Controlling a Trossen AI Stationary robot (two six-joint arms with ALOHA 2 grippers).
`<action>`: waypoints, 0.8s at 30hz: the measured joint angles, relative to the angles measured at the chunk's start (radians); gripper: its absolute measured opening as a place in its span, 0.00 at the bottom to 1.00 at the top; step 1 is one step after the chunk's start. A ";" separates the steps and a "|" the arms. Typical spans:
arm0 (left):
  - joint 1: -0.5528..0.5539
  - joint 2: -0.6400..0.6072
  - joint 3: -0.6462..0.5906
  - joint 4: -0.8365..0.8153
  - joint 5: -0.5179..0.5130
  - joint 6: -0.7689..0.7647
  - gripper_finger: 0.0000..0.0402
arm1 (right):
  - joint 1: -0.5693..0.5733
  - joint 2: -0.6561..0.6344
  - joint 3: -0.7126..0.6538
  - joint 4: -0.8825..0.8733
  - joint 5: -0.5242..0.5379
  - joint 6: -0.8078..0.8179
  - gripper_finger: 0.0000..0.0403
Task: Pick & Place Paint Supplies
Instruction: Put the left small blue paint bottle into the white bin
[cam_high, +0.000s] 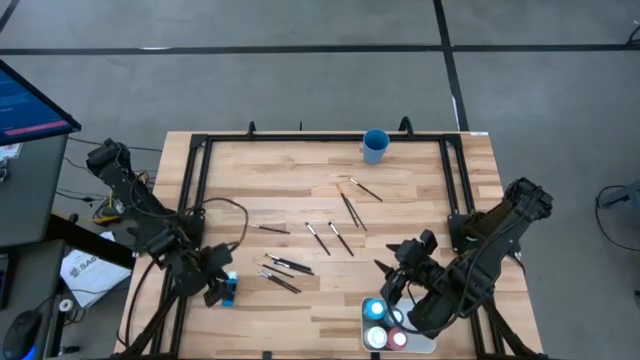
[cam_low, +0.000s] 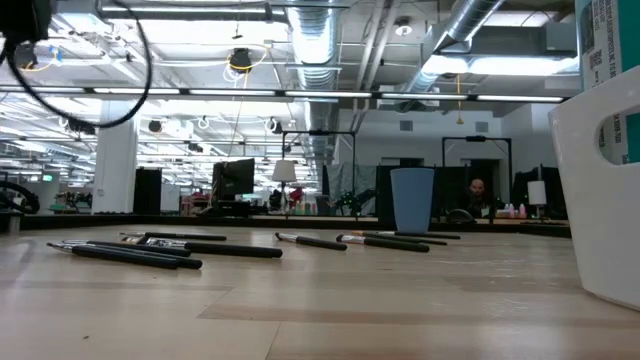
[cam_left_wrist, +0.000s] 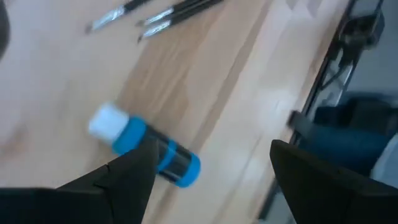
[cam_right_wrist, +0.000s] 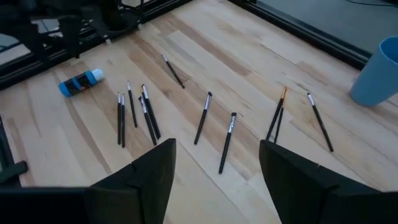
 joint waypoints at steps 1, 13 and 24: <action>-0.007 0.003 0.001 -0.002 0.007 -0.049 0.75 | -0.003 0.000 0.000 0.000 0.000 0.000 0.55; -0.013 0.219 0.002 -0.075 0.024 -0.280 0.75 | -0.023 0.000 0.000 0.000 0.000 -0.016 0.55; -0.017 0.319 0.002 0.058 0.025 -0.389 0.75 | -0.023 0.000 -0.020 0.013 0.000 -0.016 0.55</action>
